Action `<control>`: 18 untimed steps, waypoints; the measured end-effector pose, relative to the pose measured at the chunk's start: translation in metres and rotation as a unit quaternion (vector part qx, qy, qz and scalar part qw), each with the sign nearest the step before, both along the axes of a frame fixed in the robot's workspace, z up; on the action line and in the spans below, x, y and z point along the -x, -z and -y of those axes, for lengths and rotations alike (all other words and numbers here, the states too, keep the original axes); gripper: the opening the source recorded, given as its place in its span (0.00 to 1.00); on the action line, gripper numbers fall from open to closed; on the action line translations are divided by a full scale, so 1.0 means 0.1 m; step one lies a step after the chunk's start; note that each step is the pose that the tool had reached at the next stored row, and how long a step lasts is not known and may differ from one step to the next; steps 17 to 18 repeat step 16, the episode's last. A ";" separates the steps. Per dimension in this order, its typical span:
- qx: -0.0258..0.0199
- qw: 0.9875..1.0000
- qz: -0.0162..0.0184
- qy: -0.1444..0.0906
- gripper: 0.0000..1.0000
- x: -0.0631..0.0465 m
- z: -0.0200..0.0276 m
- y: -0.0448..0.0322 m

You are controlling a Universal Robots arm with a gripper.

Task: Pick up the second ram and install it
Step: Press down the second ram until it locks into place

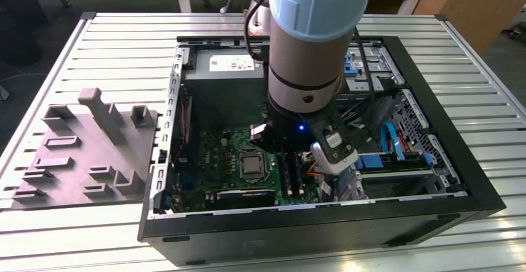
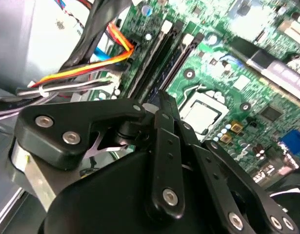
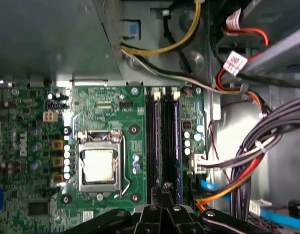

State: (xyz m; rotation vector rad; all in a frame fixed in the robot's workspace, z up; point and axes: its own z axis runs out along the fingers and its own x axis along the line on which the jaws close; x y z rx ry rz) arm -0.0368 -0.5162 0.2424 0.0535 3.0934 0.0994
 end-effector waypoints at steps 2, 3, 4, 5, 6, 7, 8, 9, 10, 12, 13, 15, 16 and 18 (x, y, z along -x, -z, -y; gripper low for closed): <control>0.000 1.000 0.000 0.000 0.10 0.00 -0.046 0.001; 0.000 1.000 0.000 0.000 0.10 0.00 -0.070 0.002; 0.000 1.000 0.000 0.000 0.10 0.01 -0.094 0.002; 0.000 1.000 0.000 0.000 0.10 0.01 -0.118 0.003; 0.000 1.000 0.000 0.000 0.10 0.01 -0.140 0.003; 0.000 1.000 0.000 0.000 0.10 0.01 -0.150 0.003; 0.000 1.000 0.000 0.000 0.10 0.01 -0.153 0.001; 0.000 1.000 0.000 0.000 0.10 0.01 -0.153 -0.005; 0.000 1.000 0.000 0.000 0.10 0.01 -0.153 -0.007; 0.000 1.000 0.000 0.000 0.10 0.01 -0.154 -0.007; 0.000 1.000 0.000 0.000 0.10 0.01 -0.154 -0.010; 0.000 1.000 0.000 0.000 0.10 0.01 -0.154 -0.012; 0.000 1.000 0.000 0.000 0.10 0.01 -0.154 -0.012; 0.000 1.000 0.000 0.000 0.10 0.01 -0.154 -0.012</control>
